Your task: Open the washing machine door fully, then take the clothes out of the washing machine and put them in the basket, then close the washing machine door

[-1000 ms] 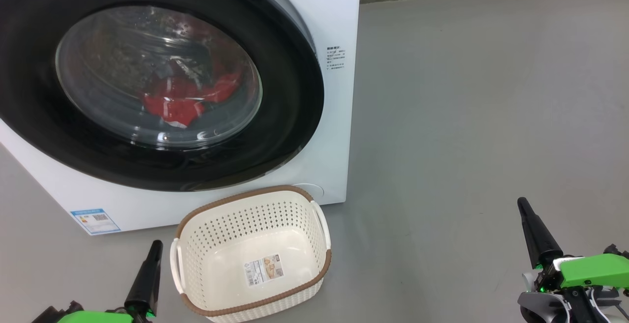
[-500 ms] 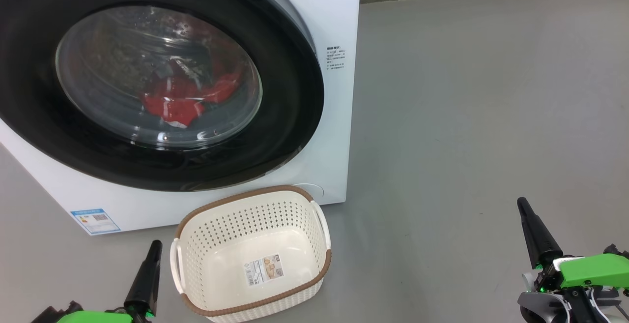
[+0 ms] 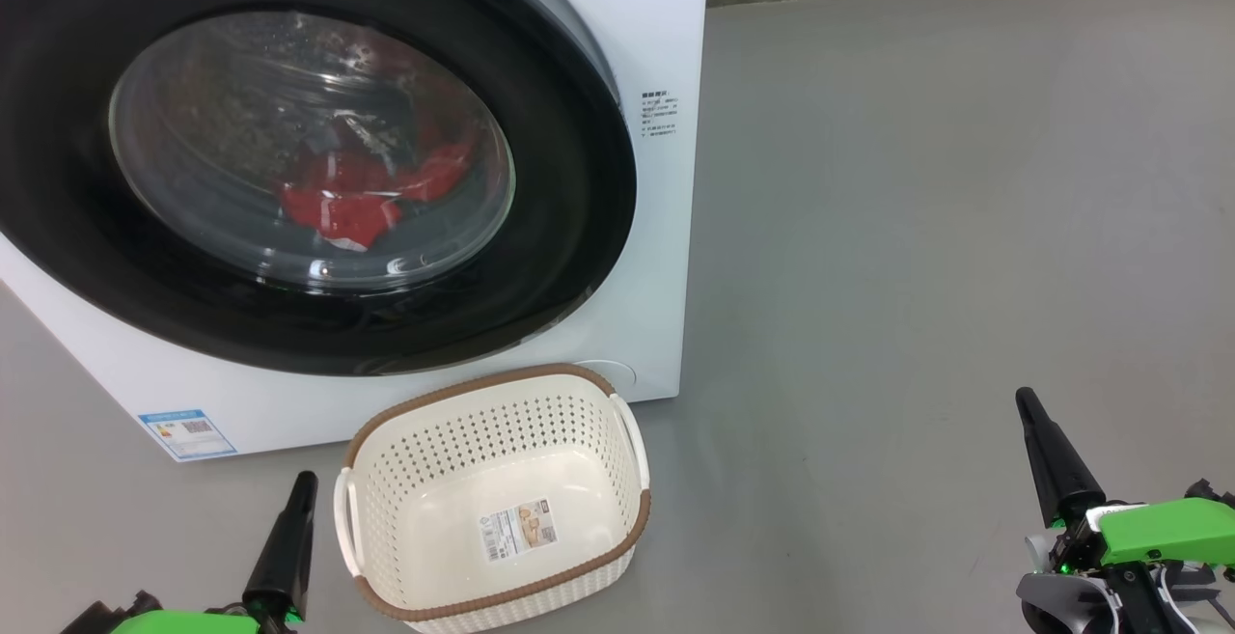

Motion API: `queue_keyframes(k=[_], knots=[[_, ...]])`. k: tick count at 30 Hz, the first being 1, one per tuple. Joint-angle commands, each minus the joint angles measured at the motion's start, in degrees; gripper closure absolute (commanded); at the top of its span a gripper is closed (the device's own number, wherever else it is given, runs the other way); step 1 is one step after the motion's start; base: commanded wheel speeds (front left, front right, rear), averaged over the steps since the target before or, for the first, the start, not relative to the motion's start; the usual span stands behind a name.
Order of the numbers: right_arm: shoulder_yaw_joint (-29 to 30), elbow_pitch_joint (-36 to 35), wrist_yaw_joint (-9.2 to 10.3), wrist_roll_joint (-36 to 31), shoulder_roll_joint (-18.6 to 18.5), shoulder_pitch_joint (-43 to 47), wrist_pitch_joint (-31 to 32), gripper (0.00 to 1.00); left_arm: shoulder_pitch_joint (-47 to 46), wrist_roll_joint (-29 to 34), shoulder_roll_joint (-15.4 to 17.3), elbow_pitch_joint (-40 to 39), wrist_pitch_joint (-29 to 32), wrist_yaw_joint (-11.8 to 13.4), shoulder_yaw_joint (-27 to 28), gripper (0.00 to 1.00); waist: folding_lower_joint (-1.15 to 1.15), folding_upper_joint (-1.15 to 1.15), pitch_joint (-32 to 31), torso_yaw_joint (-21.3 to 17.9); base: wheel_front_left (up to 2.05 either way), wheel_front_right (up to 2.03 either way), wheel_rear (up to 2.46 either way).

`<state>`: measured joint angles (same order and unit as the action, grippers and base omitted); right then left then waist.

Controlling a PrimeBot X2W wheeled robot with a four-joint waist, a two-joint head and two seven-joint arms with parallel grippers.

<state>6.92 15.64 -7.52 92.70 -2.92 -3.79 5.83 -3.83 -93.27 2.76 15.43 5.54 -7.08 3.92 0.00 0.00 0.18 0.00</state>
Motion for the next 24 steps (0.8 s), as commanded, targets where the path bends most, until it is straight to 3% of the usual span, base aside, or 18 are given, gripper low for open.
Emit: queue_keyframes(k=[1, 24], knots=[[-0.8, -1.6, 0.03, -0.2, -0.3, -2.4, 0.4, 1.0, -2.3, 0.6, 0.6, -1.4, 0.5, -0.4, 2.0, 1.0, 0.0, 0.0, 0.0, 0.0, 0.0, 0.0, 0.0], [-0.6, -1.6, 0.03, -0.3, -0.2, -2.4, 0.5, 1.0, -2.3, 0.8, 0.4, -1.4, 0.6, -0.4, 2.2, 1.0, 0.0, 0.0, 0.0, 0.0, 0.0, 0.0, 0.0]])
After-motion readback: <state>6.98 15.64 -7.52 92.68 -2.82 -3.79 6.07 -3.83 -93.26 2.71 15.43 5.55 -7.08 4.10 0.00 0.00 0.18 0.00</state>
